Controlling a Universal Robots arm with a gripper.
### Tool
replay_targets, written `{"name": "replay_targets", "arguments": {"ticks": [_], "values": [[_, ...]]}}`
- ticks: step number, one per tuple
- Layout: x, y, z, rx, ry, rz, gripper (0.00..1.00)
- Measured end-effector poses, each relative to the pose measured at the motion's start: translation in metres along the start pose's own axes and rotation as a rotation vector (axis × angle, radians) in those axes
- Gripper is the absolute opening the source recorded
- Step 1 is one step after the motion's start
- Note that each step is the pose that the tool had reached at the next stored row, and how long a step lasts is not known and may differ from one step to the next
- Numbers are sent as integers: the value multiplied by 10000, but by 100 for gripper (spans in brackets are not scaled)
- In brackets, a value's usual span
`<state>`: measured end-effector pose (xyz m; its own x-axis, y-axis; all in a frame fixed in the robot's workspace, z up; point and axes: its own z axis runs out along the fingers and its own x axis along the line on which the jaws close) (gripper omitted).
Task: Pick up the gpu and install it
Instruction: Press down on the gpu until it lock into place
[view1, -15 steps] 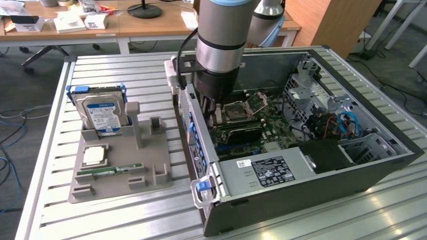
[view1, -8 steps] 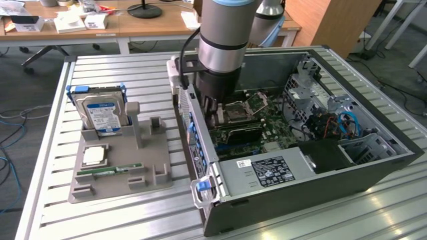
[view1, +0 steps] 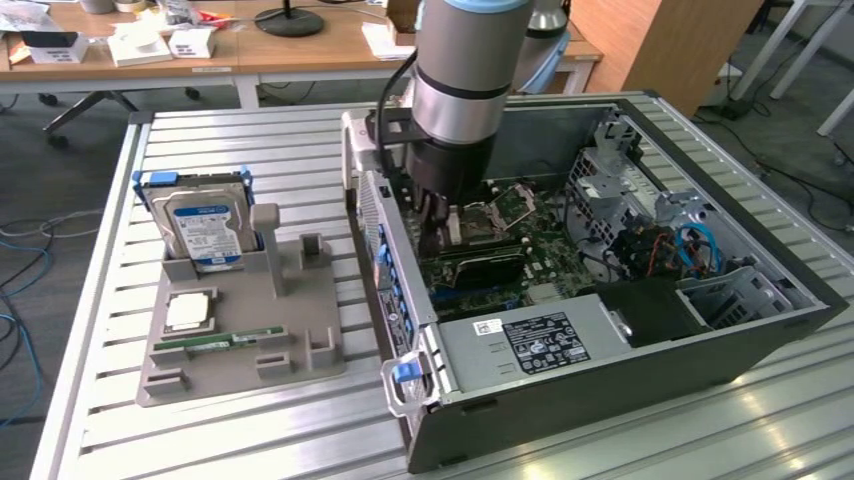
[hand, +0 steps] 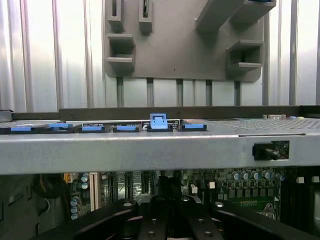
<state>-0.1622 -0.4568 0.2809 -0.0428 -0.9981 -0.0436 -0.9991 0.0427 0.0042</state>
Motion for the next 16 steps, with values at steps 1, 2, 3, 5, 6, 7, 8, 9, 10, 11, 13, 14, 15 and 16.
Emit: {"name": "replay_targets", "arguments": {"ticks": [1,2,3,5,6,7,8,9,10,11,13,14,15,16], "values": [[-2,-35,0,0,0,0,11],[-2,-53,0,1,-1,1,11],[-3,-71,0,0,0,1,11],[-5,-110,0,-1,0,1,11],[-6,-132,0,-1,0,1,11],[-7,-152,0,-2,0,0,11],[-7,-171,0,-2,0,0,11],[-8,-190,-1,-2,0,-1,11],[-9,-208,0,-2,0,0,11],[-10,-228,-1,-4,1,1,11],[-12,-273,-1,-6,0,1,11],[-13,-296,-1,-7,0,1,11],[-14,-318,0,-8,0,0,11],[-15,-339,0,-10,0,1,11]]}}
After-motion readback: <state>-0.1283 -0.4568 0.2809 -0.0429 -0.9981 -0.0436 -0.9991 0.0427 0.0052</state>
